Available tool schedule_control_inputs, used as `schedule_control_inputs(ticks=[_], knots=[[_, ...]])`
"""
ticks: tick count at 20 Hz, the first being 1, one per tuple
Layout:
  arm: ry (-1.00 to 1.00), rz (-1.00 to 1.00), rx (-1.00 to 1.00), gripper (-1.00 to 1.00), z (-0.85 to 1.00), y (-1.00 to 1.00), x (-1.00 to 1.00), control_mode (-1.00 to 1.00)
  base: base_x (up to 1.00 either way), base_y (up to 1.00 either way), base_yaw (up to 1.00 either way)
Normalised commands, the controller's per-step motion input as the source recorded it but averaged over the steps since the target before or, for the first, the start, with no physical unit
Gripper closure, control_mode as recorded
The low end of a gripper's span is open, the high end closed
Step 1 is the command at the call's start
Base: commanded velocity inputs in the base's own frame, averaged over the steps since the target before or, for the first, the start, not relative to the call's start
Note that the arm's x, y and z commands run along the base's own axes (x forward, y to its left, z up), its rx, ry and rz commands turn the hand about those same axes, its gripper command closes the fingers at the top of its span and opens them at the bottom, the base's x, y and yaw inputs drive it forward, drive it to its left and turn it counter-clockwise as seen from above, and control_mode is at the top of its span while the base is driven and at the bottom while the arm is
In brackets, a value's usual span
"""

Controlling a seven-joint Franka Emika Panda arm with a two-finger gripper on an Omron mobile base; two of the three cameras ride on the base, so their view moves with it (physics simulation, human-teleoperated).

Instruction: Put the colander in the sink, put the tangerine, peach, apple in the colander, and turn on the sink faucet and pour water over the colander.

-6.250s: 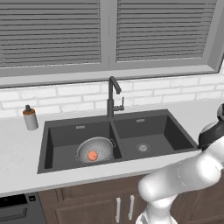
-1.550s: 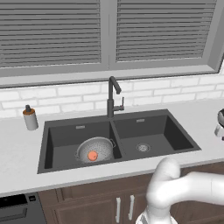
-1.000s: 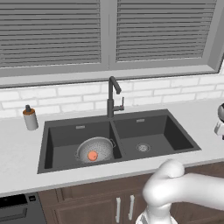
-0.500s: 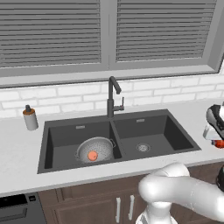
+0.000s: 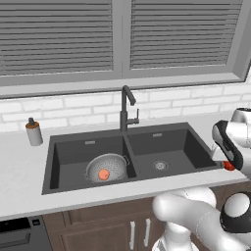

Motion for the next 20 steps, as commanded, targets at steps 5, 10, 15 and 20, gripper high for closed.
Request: schedule_control_inputs(ticks=[5,10,15,20], knots=[[0.0,0.0,0.0,1.0,0.04,0.84,-0.13,-1.0,0.0,0.0,0.0],[0.0,0.0,0.0,1.0,0.04,0.78,-0.04,-1.0,0.0,0.0,0.0],[0.0,0.0,0.0,1.0,0.08,0.75,0.04,-1.0,0.0,0.0,0.0],[0.0,0.0,0.0,1.0,0.15,0.69,0.2,-1.0,0.0,0.0,0.0]])
